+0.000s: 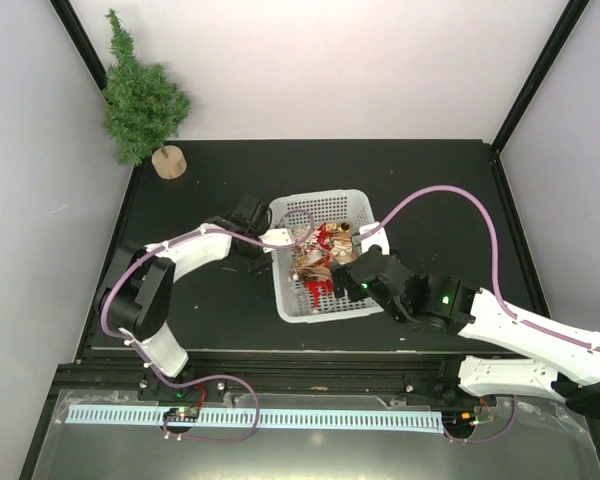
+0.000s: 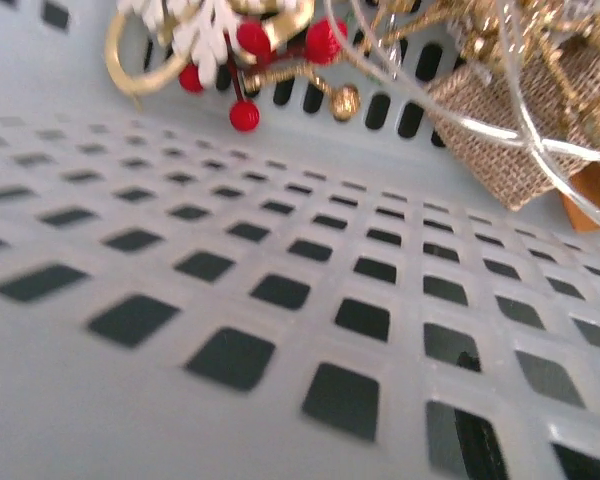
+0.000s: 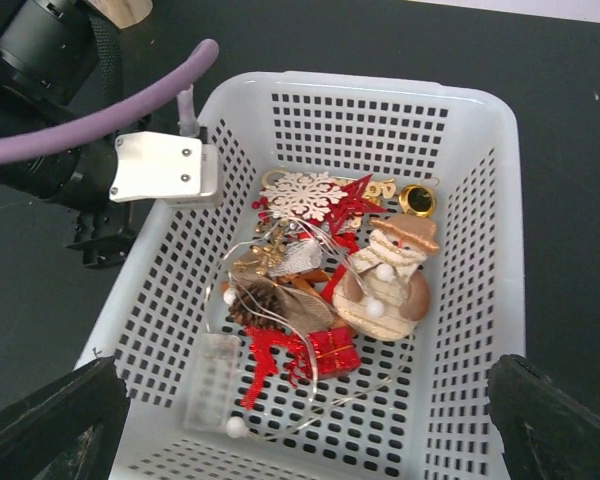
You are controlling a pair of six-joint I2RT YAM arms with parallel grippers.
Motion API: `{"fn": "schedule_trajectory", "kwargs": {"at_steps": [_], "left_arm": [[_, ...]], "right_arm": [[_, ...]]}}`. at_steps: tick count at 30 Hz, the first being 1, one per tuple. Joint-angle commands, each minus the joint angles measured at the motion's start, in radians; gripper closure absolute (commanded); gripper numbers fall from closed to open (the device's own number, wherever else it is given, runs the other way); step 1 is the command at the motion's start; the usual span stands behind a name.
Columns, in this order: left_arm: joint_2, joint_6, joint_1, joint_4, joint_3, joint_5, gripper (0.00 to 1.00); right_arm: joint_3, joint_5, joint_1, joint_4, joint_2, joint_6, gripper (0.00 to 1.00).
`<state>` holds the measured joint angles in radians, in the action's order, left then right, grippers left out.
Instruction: Decorate the small christmas tree
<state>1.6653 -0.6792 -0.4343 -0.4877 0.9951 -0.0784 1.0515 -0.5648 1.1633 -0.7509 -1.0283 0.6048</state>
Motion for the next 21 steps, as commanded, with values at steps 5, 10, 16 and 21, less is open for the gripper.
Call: {"fn": "schedule_trajectory", "kwargs": {"at_steps": [5, 10, 16, 21], "left_arm": [[0.076, -0.104, -0.146, 0.139, 0.080, 0.021, 0.18], [0.135, -0.132, -0.241, 0.153, 0.124, 0.040, 0.18], [0.170, -0.205, -0.348, 0.221, 0.114, 0.088, 0.17], [0.181, -0.253, -0.423, 0.268, 0.123, 0.114, 0.15]], "right_arm": [[-0.012, -0.035, -0.021, -0.008, -0.005, 0.004, 0.01], [-0.018, -0.060, -0.055, -0.016, 0.018, 0.023, 0.01], [-0.060, -0.082, -0.133, -0.024, 0.125, 0.073, 0.01], [-0.089, -0.044, -0.234, -0.027, 0.166, 0.090, 0.02]]}}
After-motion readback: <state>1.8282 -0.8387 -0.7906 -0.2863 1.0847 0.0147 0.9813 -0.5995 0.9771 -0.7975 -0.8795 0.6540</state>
